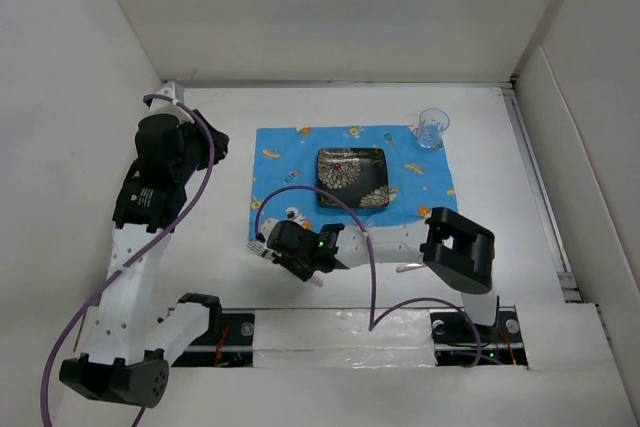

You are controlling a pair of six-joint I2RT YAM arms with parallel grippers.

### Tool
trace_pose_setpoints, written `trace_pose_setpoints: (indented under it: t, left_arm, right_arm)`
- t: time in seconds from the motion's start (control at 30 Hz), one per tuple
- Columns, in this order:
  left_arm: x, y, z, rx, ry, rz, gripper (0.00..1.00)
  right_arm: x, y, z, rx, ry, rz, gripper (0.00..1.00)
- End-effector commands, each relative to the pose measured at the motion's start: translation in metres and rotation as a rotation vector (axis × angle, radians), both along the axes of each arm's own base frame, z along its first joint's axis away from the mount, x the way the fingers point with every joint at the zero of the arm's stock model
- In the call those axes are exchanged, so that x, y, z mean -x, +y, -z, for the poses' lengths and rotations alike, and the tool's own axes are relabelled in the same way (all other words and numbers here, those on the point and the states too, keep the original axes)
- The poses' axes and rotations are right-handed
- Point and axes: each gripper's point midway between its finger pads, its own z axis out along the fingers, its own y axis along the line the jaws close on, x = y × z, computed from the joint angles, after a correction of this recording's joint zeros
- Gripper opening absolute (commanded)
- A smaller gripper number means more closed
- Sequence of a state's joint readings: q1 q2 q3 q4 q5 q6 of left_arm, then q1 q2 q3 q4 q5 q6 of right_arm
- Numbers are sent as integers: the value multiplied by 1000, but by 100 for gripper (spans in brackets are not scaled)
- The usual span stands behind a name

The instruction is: Set the dinner table for one person

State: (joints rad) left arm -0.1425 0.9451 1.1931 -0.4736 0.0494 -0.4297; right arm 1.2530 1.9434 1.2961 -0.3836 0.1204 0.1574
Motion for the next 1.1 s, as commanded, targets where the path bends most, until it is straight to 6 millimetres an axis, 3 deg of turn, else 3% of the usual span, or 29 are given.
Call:
trace_pose_setpoints:
  t: [0.0,0.03,0.13,0.27,0.3,0.33,0.37,0.5,0.6,0.8,1.07]
  left_arm:
    - [-2,-1,-25,-10,-67,16,21]
    - [-3,-1,-24,-13,-66,16,21]
    - [-3,3,-23,-21,-62,-4,21]
    - [-1,9,-14,-45,-33,-57,22]
    - [0,13,-2,-62,1,-86,23]
    - [-1,15,-2,-66,1,-98,24]
    - [1,13,6,-64,28,-98,23]
    - [4,11,24,-11,80,-125,23]
    - [10,3,40,30,114,-96,24]
    - [17,-11,62,46,173,-13,23]
    - [13,-14,55,36,148,9,22]
  right_arm:
    - [8,8,-19,-47,-20,-8,12]
    - [7,14,-41,-94,-31,-6,4]
    - [3,22,-86,-187,-53,22,1]
    - [-36,41,-142,-338,-54,145,0]
    - [-70,36,-136,-322,-34,315,0]
    - [-73,44,-152,-373,-23,344,0]
    - [-95,35,-150,-359,-35,431,0]
    - [-151,33,-146,-371,-23,688,0]
    - [-182,35,-137,-409,28,831,0]
    - [-208,45,-116,-465,112,961,0]
    - [-226,29,-66,-358,105,1062,0]
